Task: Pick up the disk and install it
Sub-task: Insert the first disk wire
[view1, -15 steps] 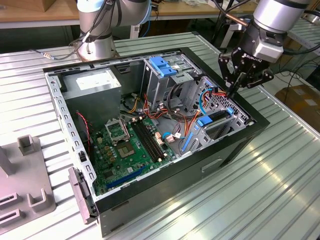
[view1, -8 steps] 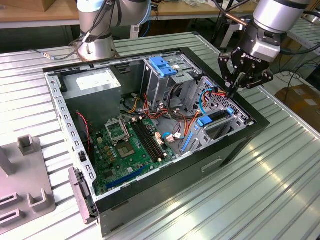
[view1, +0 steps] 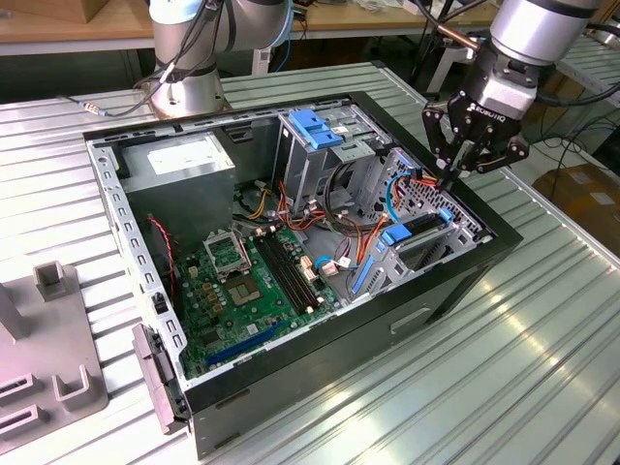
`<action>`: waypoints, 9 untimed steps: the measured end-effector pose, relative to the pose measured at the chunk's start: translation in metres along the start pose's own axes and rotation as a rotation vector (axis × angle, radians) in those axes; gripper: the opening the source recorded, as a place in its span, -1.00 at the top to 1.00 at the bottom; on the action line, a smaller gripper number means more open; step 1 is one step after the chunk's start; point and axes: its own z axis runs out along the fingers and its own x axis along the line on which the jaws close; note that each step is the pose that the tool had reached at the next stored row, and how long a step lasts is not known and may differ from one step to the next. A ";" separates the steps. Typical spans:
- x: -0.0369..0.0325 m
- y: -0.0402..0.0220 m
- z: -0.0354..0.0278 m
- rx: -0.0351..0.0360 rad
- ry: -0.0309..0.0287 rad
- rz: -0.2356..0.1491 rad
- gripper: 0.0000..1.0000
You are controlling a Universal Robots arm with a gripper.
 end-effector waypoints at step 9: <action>0.0000 0.0000 0.0009 -0.0032 0.0021 0.137 0.66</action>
